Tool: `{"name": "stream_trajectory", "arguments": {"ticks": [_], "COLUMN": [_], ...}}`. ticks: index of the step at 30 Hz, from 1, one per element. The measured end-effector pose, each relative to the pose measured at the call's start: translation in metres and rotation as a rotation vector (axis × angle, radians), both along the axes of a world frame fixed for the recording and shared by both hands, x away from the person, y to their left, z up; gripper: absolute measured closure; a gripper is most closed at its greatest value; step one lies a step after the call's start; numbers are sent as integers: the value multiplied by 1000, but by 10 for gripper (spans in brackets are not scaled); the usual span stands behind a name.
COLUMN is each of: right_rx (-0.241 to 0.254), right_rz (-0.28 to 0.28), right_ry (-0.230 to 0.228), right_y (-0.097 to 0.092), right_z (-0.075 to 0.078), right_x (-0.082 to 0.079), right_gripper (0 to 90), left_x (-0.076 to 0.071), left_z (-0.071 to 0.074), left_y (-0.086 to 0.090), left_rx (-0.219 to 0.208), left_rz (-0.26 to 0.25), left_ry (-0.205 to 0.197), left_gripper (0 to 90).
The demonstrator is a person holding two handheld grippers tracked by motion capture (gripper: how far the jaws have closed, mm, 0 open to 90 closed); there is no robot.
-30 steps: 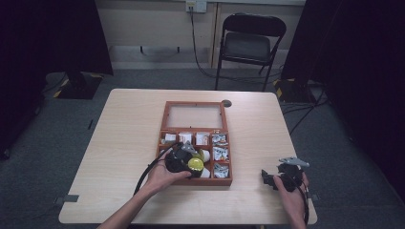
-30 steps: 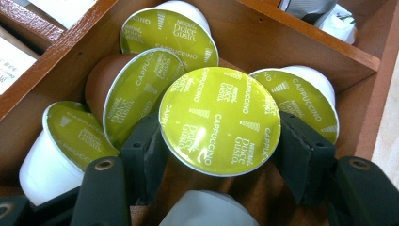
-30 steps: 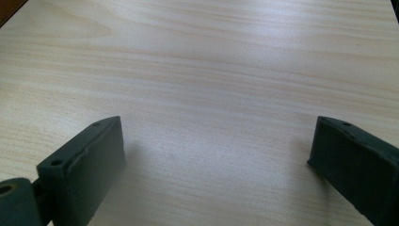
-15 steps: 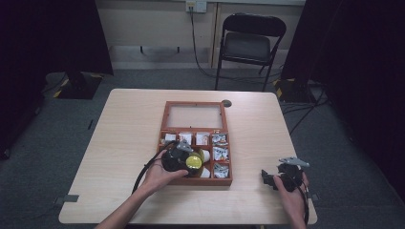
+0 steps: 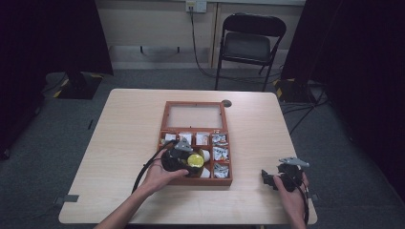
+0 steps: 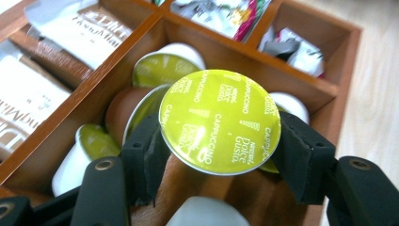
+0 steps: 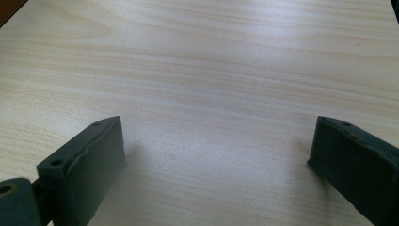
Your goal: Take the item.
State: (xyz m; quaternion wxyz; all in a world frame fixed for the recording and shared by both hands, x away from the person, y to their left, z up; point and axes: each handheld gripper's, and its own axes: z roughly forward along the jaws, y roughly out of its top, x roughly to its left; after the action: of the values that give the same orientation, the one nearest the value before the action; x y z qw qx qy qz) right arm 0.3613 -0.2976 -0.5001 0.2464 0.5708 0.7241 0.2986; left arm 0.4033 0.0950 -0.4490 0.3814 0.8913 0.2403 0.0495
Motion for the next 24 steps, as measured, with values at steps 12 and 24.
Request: {"name": "stream_trajectory", "arguments": {"ticks": [12,24], "right_rx": [0,0], "right_rz": [-1,-1], "right_ry": [0,0], "right_y": [0,0], "right_z": [0,0], "right_x": [0,0], "right_gripper": [31,30], "left_x": [0,3], "left_z": [6,11], "left_y": [6,14], "left_rx": [-22,-44], "left_rz": [20,44], "left_ry": [-36,-48], "left_gripper": [390,390]}}
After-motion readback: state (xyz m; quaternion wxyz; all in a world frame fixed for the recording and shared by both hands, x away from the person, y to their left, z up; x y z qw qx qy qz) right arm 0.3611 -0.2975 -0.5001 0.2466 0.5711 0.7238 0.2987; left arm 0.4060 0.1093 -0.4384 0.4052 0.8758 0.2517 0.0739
